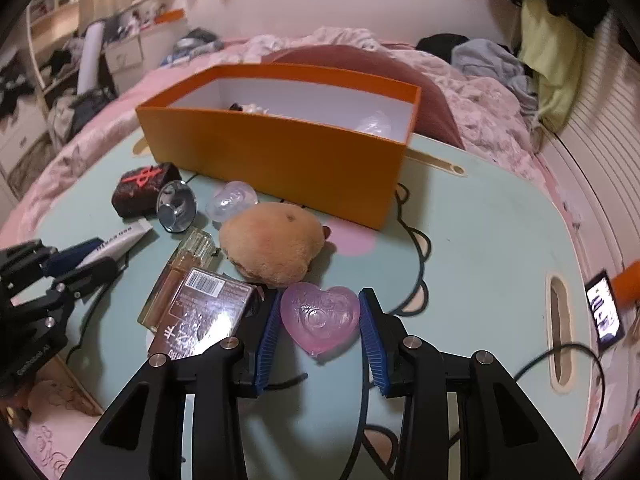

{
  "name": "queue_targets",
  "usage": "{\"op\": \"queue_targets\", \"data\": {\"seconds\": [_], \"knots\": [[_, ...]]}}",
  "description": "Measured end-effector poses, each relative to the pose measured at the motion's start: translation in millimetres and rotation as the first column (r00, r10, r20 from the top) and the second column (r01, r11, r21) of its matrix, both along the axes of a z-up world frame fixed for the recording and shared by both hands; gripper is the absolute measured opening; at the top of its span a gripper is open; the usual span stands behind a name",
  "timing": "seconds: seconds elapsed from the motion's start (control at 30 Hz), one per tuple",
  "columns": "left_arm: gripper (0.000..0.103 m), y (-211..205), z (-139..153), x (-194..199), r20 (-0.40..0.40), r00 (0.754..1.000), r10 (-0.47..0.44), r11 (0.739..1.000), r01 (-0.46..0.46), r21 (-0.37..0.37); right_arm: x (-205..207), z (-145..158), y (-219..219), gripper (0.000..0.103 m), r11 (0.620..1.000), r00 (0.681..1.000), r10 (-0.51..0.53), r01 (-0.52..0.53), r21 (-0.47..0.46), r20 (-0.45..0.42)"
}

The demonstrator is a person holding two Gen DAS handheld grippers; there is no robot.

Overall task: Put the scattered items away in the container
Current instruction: 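Place the tube in the box with the left gripper while the right gripper places the pink heart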

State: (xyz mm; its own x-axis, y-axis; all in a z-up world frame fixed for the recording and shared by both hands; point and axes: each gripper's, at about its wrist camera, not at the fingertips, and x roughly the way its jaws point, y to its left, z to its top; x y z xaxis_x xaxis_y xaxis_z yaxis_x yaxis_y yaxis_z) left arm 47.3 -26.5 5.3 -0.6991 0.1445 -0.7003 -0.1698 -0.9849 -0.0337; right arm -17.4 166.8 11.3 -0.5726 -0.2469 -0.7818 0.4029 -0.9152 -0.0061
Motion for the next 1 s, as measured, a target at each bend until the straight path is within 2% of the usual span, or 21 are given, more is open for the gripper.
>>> {"op": "queue_targets", "data": {"seconds": [0.13, 0.23, 0.37, 0.47, 0.6, 0.73, 0.87, 1.0], "knots": [[0.021, -5.7, 11.8, 6.0, -0.036, 0.999, -0.001, 0.999, 0.002, 0.039, 5.1, 19.9, 17.0, 0.038, 0.995, 1.0, -0.018, 0.015, -0.098, -0.025], [0.021, -8.3, 30.0, 11.9, -0.105, 0.994, -0.002, 0.998, 0.008, 0.062, 5.7, 35.8, 21.9, 0.038, 0.988, 0.999, -0.009, 0.003, -0.152, -0.038], [0.021, -7.2, 52.9, -5.0, -0.125, 0.992, -0.014, 0.997, 0.023, 0.071, -6.6, 54.9, 14.7, 0.038, 0.985, 0.998, -0.002, -0.009, -0.173, -0.064], [0.021, -6.3, 73.2, -31.9, -0.148, 0.989, -0.024, 0.997, 0.035, 0.072, -25.2, 65.3, 2.3, 0.038, 0.987, 0.995, -0.005, -0.011, -0.163, -0.095], [0.021, -3.0, 90.0, -86.0, -0.113, 0.993, -0.031, 0.995, 0.042, 0.094, -59.4, 72.4, -13.5, 0.038, 0.986, 0.995, -0.026, 0.009, -0.164, -0.099], [0.021, -1.7, 87.2, -131.4, -0.061, 0.998, 0.001, 0.997, 0.004, 0.076, -92.3, 70.7, -29.3, 0.038, 0.99, 0.994, -0.056, 0.042, -0.138, -0.095], [0.021, -6.2, 78.6, -157.8, -0.023, 0.999, 0.024, 0.995, -0.022, 0.097, -125.3, 61.2, -41.0, 0.038, 0.985, 0.998, -0.062, 0.06, -0.163, -0.007], [0.022, -8.5, 65.3, -183.1, 0.049, 0.998, 0.047, 0.993, -0.052, 0.106, -153.2, 52.0, -49.8, 0.039, 0.977, 0.993, -0.104, 0.113, -0.181, 0.059]]}}
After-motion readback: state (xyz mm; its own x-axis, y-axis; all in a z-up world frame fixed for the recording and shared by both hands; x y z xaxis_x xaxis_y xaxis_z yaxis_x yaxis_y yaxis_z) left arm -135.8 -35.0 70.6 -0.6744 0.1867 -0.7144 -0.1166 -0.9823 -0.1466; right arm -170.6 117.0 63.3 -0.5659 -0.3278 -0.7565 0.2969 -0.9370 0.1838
